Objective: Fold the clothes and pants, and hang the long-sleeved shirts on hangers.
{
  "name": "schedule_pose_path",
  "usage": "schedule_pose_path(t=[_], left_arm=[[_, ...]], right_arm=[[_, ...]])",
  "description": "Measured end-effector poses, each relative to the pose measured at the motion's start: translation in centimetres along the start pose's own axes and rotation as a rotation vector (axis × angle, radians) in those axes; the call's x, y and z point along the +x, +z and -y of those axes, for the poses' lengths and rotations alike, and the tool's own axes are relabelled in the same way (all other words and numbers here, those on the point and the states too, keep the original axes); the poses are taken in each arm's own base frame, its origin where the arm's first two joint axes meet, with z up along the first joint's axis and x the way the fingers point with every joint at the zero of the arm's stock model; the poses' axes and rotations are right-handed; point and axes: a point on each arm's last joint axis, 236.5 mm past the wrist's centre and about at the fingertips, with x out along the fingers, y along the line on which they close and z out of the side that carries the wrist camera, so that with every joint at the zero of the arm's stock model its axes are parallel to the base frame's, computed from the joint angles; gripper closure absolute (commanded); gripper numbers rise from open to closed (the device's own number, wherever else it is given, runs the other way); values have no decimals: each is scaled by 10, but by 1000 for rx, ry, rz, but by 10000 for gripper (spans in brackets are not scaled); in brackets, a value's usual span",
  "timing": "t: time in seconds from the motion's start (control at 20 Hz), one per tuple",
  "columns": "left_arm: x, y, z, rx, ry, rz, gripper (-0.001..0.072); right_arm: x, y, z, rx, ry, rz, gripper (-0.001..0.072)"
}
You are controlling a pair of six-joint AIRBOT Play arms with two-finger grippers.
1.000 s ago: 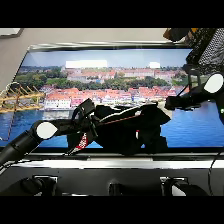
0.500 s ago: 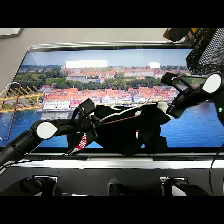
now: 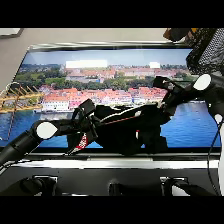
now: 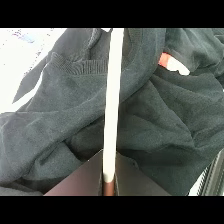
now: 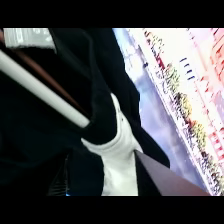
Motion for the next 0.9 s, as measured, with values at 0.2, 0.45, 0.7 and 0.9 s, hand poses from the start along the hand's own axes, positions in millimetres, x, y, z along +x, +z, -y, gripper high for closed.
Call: schedule_pose_path(t=[0.2,0.45,0.7,0.9], left_arm=[[0,0,0,0,-1,-1,676],[0,-1,0,-3,-2,-2,676],[0,-1,0,0,-1,-4,676],[0,-1,0,2,-1,-4,676]], right_arm=[[12,5,2,-7,19,28,521],[17,9,-3,-5,50,47,573],[8,13,-14,-6,80,64,563],[-3,20,-18,-13,74,86,549]])
